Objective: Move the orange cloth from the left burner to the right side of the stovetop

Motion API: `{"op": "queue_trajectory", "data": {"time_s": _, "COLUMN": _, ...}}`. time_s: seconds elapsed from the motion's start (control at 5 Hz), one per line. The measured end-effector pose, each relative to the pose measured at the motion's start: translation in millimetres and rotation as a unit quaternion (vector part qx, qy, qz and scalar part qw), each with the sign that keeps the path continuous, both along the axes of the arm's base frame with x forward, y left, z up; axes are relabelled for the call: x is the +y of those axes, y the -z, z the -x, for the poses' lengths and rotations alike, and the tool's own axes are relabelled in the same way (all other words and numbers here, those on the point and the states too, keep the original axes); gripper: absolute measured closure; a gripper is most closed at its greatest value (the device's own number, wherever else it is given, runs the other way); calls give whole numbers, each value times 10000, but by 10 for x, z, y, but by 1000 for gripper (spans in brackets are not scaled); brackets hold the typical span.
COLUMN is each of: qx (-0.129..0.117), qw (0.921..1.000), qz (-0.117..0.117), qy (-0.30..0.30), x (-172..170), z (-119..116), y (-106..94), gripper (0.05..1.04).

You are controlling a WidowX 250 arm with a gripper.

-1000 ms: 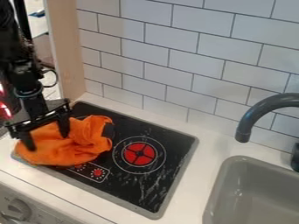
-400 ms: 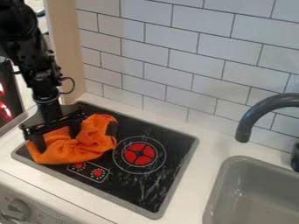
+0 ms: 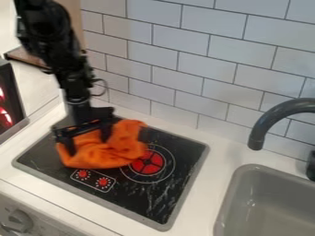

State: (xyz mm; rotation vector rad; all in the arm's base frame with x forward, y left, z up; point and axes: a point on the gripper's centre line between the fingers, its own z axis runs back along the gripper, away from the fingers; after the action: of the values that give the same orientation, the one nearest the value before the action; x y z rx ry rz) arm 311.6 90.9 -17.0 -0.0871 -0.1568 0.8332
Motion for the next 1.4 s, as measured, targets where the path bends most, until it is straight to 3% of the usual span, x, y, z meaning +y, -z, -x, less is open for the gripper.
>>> {"op": "queue_trajectory", "data": {"time_s": 0.2, "qx": 91, "qw": 9975, "qz": -102, "qy": 692, "x": -239, "z": -66, "y": -2, "gripper": 85}}
{"op": "queue_trajectory", "data": {"time_s": 0.4, "qx": 194, "qw": 9854, "qz": -219, "qy": 1680, "x": -468, "z": -85, "y": -4, "gripper": 85}}
{"op": "queue_trajectory", "data": {"time_s": 0.6, "qx": 263, "qw": 9637, "qz": -278, "qy": 2641, "x": -651, "z": -90, "y": 28, "gripper": 85}}
{"op": "queue_trajectory", "data": {"time_s": 0.8, "qx": 247, "qw": 9460, "qz": -282, "qy": 3219, "x": -786, "z": -13, "y": 75, "gripper": 85}}
{"op": "queue_trajectory", "data": {"time_s": 1.0, "qx": 271, "qw": 9221, "qz": -292, "qy": 3850, "x": -964, "z": 107, "y": 78, "gripper": 85}}
{"op": "queue_trajectory", "data": {"time_s": 1.2, "qx": 254, "qw": 9134, "qz": -202, "qy": 4059, "x": -1013, "z": 193, "y": 59, "gripper": 85}}
{"op": "queue_trajectory", "data": {"time_s": 1.4, "qx": 395, "qw": 9065, "qz": -218, "qy": 4198, "x": -994, "z": 259, "y": 34, "gripper": 85}}
